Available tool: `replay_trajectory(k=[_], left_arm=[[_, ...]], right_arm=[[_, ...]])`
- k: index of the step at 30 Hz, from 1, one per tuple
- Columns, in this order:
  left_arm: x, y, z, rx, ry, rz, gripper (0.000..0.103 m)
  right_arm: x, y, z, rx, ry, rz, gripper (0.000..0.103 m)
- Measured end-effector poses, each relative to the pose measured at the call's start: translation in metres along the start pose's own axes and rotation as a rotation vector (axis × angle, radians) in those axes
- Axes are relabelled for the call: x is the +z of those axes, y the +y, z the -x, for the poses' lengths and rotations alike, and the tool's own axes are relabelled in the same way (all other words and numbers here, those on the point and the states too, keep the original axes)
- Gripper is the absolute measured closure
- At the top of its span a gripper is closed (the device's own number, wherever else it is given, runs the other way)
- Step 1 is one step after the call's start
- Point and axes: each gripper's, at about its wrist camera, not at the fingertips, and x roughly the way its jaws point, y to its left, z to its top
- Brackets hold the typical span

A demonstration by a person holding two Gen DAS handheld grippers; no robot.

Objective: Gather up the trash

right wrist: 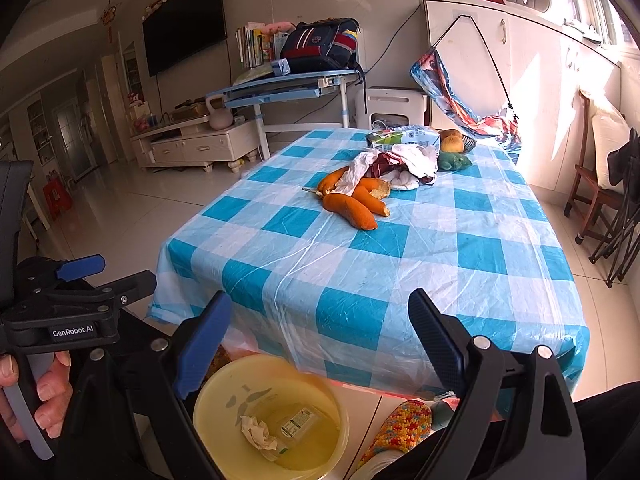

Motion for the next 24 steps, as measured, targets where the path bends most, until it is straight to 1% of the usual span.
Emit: replay_trajectory(k=[24], left_arm=[[-0.0016,-0.0003,-0.0045,-0.004,0.008,0.012,0.007]], right_arm=[[-0.0020,0.0004,-0.0014,0.000,0.007,0.006,0.017]])
